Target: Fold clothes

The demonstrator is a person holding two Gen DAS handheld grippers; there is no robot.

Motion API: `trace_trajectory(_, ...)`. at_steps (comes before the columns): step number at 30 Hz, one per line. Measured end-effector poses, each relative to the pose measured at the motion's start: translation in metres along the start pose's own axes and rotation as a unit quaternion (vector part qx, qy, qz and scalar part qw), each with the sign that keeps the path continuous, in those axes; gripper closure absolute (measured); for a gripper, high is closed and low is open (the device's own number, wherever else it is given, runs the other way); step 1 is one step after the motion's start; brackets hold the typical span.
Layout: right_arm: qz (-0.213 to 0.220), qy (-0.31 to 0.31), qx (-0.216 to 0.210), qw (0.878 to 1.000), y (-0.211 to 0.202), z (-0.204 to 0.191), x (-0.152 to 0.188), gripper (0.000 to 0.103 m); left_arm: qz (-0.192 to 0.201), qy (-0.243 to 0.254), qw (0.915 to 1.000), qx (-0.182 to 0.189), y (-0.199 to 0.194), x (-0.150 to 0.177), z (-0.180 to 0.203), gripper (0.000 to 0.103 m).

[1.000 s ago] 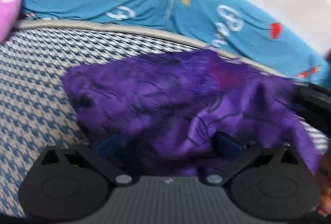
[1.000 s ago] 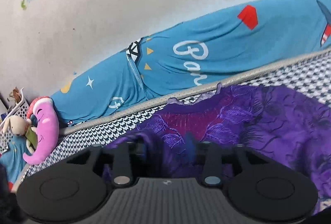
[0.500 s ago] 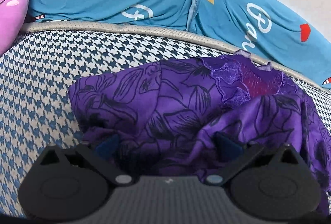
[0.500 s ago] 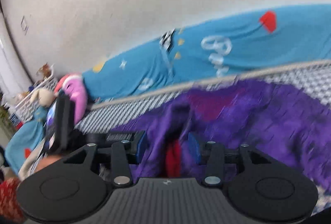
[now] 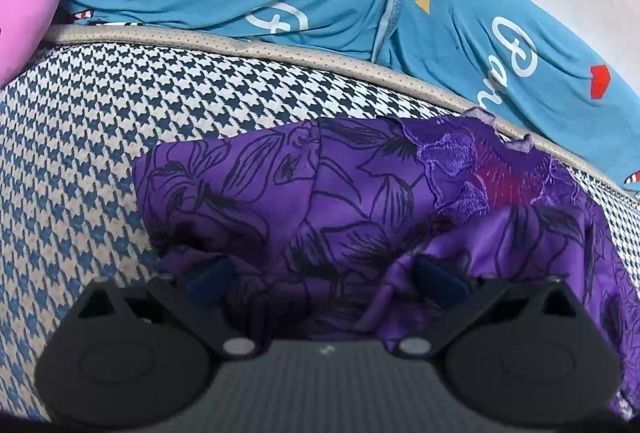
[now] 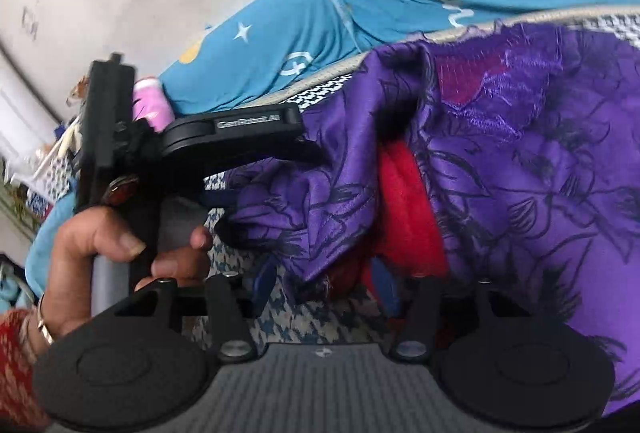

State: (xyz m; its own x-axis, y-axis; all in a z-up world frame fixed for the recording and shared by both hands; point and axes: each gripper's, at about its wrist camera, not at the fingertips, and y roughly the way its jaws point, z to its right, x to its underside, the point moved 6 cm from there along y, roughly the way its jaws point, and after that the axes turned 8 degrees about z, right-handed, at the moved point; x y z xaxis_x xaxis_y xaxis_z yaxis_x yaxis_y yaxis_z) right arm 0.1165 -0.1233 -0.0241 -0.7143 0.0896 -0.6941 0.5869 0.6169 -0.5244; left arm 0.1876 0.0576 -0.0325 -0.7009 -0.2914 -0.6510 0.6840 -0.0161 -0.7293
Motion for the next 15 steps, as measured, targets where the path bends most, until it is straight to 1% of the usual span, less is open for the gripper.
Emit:
trace_trajectory(1, 0.003, 0.002, 0.0, 1.0, 0.002, 0.0, 0.0, 0.05, 0.0, -0.001, 1.0, 0.0, 0.0, 0.0, 0.0, 0.0)
trace_trajectory(2, 0.005, 0.005, 0.001, 1.0, 0.005, 0.0, -0.001, 0.053, -0.001, -0.003, 1.0, 0.001, 0.0, -0.001, -0.001, 0.0)
trace_trajectory(3, 0.007, 0.003, 0.001, 1.0, 0.006, 0.0, -0.001, 0.062, -0.002, -0.004, 1.0, 0.001, -0.001, -0.001, -0.001, 0.0)
trace_trajectory(4, 0.007, -0.001, 0.002, 1.0, 0.007, 0.0, -0.002, 0.07, -0.002, -0.005, 1.0, 0.002, -0.001, -0.002, -0.001, 0.0)
trace_trajectory(5, 0.008, -0.004, 0.003, 1.0, 0.009, 0.0, -0.004, 0.085, -0.002, -0.006, 1.0, 0.003, -0.002, -0.002, -0.002, 0.0)
trace_trajectory(6, 0.009, -0.008, 0.004, 1.0, 0.01, 0.0, -0.005, 0.09, -0.001, -0.005, 1.0, 0.005, -0.003, -0.003, -0.003, 0.0)
trace_trajectory(7, 0.01, -0.011, 0.005, 1.0, 0.011, 0.0, -0.006, 0.092, 0.001, -0.004, 1.0, 0.007, -0.005, -0.004, -0.003, 0.0)
trace_trajectory(8, 0.019, -0.014, 0.002, 1.0, 0.008, 0.0, -0.01, 0.095, 0.004, -0.003, 1.0, 0.008, -0.008, -0.005, -0.004, 0.0)
trace_trajectory(12, 0.092, -0.017, -0.026, 0.995, -0.019, -0.004, -0.042, 0.096, 0.029, 0.004, 0.9994, 0.017, -0.025, -0.013, -0.008, 0.0)
trace_trajectory(15, 0.15, -0.013, -0.024, 0.988, -0.039, -0.001, -0.067, 0.096, 0.045, 0.006, 0.9982, 0.04, -0.041, -0.018, -0.012, 0.0)
